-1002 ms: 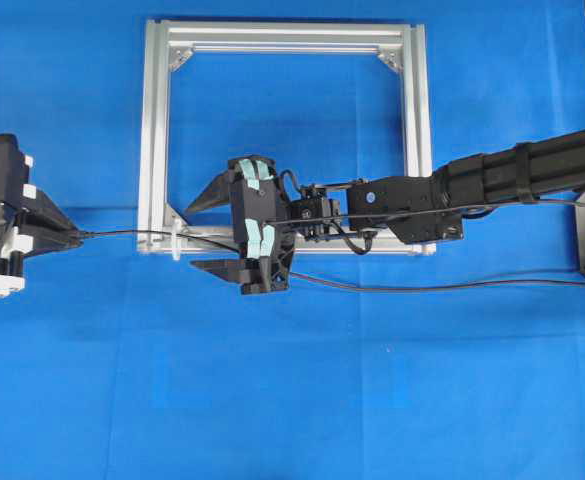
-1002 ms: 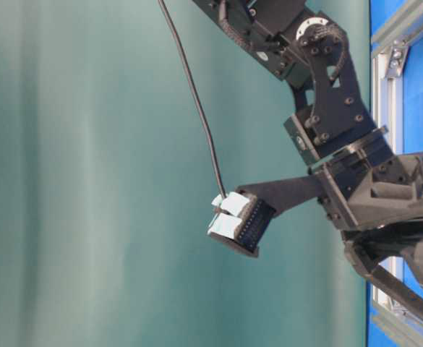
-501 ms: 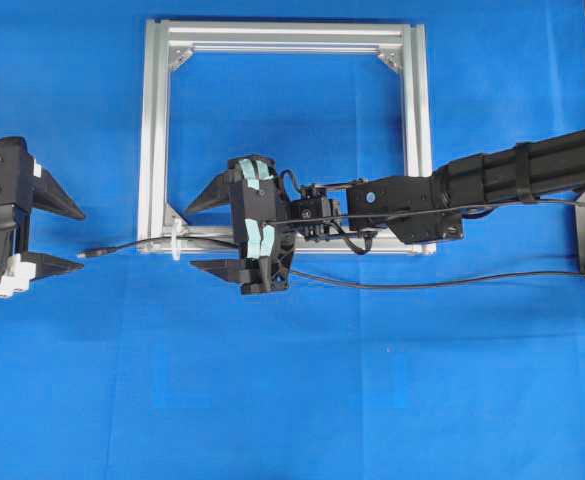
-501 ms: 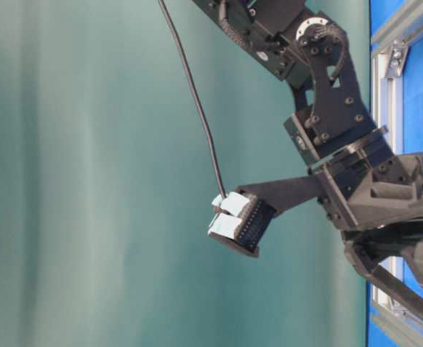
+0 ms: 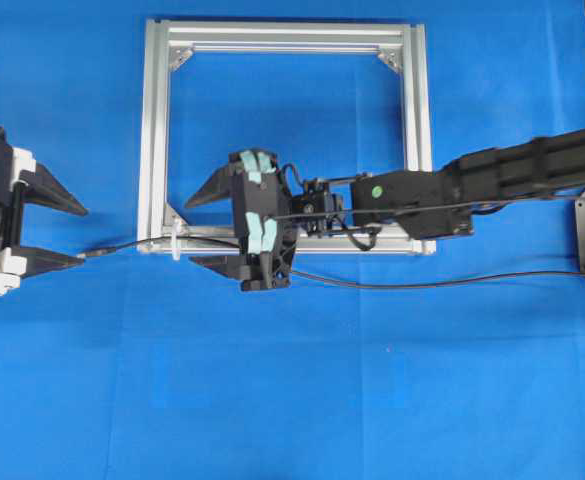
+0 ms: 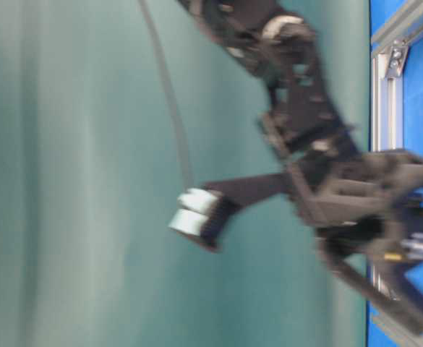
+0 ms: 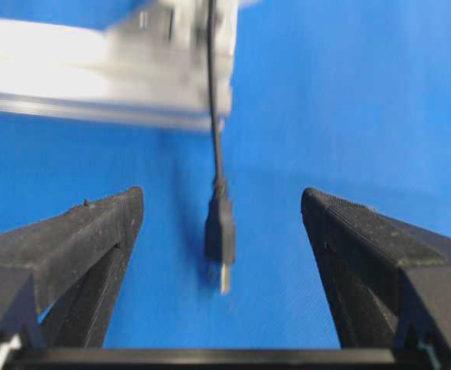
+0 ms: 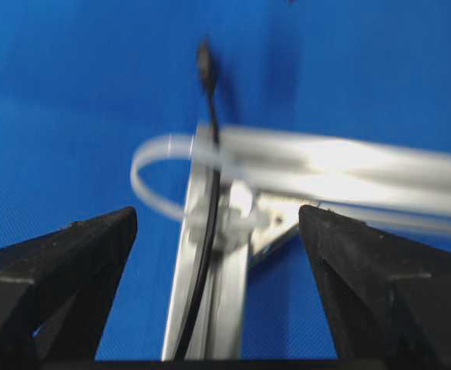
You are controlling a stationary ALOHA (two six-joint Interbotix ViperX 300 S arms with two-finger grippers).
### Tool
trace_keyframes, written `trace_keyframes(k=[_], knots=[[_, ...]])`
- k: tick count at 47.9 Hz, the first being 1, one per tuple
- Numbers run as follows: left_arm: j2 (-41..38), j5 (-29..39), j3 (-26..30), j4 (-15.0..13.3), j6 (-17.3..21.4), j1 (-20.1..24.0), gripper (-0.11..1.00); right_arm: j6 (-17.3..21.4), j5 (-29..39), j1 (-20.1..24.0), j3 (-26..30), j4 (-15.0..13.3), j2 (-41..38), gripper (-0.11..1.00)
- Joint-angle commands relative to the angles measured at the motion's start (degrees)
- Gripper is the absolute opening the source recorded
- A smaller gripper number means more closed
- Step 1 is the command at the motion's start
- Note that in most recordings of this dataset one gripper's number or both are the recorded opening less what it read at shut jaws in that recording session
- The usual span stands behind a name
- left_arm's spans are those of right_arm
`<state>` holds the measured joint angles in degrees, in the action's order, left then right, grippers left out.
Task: Insert the wire through the string loop located on the left side.
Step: 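Open both grippers, releasing the cable, and back the right gripper away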
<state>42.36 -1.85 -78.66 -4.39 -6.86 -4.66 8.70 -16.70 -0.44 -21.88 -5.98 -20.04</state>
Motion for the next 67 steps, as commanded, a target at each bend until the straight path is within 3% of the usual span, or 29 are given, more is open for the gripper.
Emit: trace_keyframes(k=[1, 24, 67], knots=[[3.34, -0.26, 1.14, 0.35, 0.18, -0.18, 0.77, 0.09, 1.58, 0.09, 0.79, 0.09, 4.31, 0.9], [19.42, 2.72, 2.99, 0.97, 0.26, 1.58, 0.77, 0.09, 6.77, 0.09, 1.14, 0.09, 13.71, 0.9], [19.95, 4.39, 3.16, 1.49, 1.05, 2.29, 0.77, 0.18, 6.86, 0.09, 1.05, 0.18, 14.06, 0.9]])
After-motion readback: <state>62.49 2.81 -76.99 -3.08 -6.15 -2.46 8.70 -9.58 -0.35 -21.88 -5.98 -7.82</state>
